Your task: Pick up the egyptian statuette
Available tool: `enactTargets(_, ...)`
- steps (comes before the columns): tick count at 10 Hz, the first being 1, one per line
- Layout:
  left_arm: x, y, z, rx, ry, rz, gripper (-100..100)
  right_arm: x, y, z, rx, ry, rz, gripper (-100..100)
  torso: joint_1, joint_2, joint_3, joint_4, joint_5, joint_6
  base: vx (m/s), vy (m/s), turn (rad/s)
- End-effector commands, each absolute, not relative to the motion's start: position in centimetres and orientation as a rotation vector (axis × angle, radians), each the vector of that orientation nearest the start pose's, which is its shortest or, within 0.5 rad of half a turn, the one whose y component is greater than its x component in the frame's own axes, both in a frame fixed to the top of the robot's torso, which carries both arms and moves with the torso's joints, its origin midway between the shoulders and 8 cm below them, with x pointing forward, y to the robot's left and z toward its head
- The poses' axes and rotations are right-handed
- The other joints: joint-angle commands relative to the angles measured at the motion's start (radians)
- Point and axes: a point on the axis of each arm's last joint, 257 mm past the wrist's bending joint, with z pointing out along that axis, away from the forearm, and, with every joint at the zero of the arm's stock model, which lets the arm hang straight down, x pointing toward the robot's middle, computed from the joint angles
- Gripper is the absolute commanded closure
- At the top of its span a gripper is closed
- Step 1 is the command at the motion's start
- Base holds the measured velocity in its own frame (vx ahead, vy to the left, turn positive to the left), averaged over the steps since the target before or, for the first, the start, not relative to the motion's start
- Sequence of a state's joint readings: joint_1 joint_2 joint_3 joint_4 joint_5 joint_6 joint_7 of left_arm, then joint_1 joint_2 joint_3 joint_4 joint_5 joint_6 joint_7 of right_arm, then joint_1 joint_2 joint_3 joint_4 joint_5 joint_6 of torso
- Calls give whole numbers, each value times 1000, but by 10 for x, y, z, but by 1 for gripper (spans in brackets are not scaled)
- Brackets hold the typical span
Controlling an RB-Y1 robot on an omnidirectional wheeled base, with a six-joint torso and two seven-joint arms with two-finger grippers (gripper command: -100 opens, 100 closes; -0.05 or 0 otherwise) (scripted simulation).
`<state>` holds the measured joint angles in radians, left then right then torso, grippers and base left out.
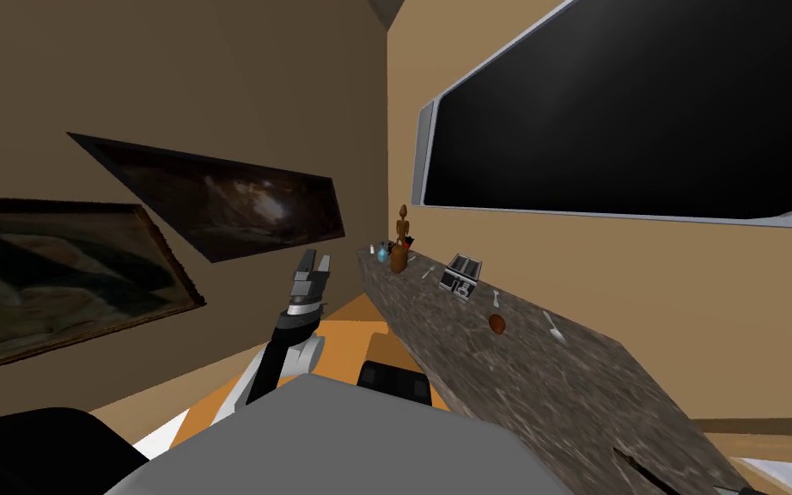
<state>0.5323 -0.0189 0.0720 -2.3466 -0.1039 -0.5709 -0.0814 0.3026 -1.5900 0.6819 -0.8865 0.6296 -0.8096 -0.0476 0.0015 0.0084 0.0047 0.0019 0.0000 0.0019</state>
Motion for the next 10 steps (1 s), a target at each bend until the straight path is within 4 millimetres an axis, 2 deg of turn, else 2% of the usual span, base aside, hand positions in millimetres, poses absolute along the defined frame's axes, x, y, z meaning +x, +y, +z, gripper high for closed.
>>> enactTargets(1,314,286,56,-478,605,-1099,0,107,-707,-340,-418,2957,-91,-100,0,0,0,0,0,0,-193,-38,350)
enactTargets(3,314,286,56,-478,605,-1099,0,97,-708,-351,-326,2971,-95,-100,-1,6,4,2,0,1,-177,-34,316)
enactTargets(4,314,286,56,-478,605,-1099,0,101,-709,-347,-358,2966,-95,-100,-1,6,3,2,0,1,-72,-10,59)
enactTargets(5,314,286,56,-478,605,-1098,0,101,-709,-348,-351,2967,-95,100,0,1,1,1,0,2,-13,-1,-13)
enactTargets(9,314,286,56,-478,605,-1098,0,100,-708,-348,-352,2967,-90,100,-1,-5,-3,-1,0,2,-2,1,0)
enactTargets(10,314,286,56,-478,605,-1098,0,100,-708,-348,-352,2967,-90,0,-1,-5,-3,-1,0,1,0,0,0)
